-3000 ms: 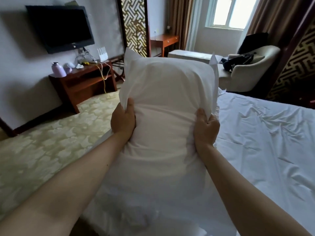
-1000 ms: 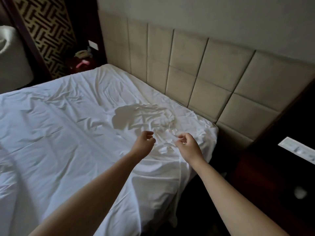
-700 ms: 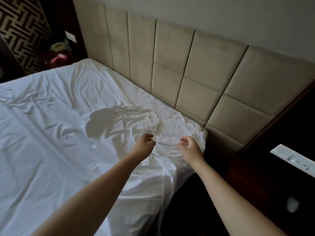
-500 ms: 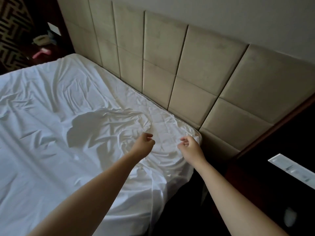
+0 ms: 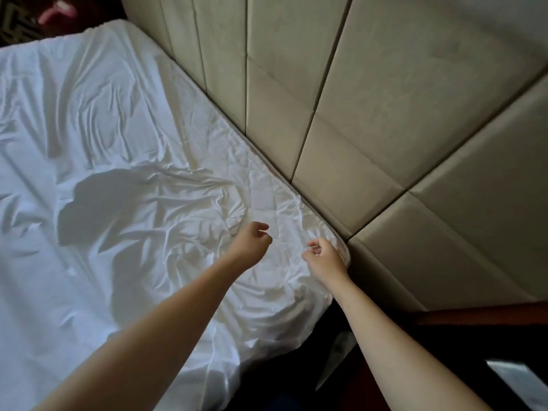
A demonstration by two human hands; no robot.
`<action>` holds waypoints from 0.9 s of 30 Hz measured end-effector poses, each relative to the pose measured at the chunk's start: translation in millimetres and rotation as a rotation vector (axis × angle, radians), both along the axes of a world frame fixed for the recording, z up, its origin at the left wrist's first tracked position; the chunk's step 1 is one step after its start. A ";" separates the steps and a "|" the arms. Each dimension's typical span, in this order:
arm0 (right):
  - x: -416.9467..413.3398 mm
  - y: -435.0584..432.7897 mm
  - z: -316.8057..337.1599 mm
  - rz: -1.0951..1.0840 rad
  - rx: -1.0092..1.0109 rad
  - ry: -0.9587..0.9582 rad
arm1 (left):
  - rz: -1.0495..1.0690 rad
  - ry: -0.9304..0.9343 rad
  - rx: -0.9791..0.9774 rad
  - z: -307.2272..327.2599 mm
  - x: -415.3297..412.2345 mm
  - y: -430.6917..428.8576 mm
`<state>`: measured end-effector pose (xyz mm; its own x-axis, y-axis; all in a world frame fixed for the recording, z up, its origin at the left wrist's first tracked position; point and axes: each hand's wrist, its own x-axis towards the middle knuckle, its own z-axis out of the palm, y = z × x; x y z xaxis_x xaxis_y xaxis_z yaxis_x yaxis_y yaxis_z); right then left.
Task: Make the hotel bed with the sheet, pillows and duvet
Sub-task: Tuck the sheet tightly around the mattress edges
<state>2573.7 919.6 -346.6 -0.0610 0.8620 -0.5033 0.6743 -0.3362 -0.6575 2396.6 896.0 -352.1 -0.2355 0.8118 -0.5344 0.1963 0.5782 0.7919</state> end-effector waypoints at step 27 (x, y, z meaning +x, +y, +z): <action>-108.7 76.2 -224.7 0.469 -0.570 0.104 | 0.605 0.157 -0.457 -198.6 -39.0 -11.4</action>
<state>2465.0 995.8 -571.3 -0.4302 0.3407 -0.8360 0.7744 -0.3366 -0.5357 2357.6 884.6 -550.7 -0.6686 0.2249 -0.7088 -0.1671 0.8834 0.4379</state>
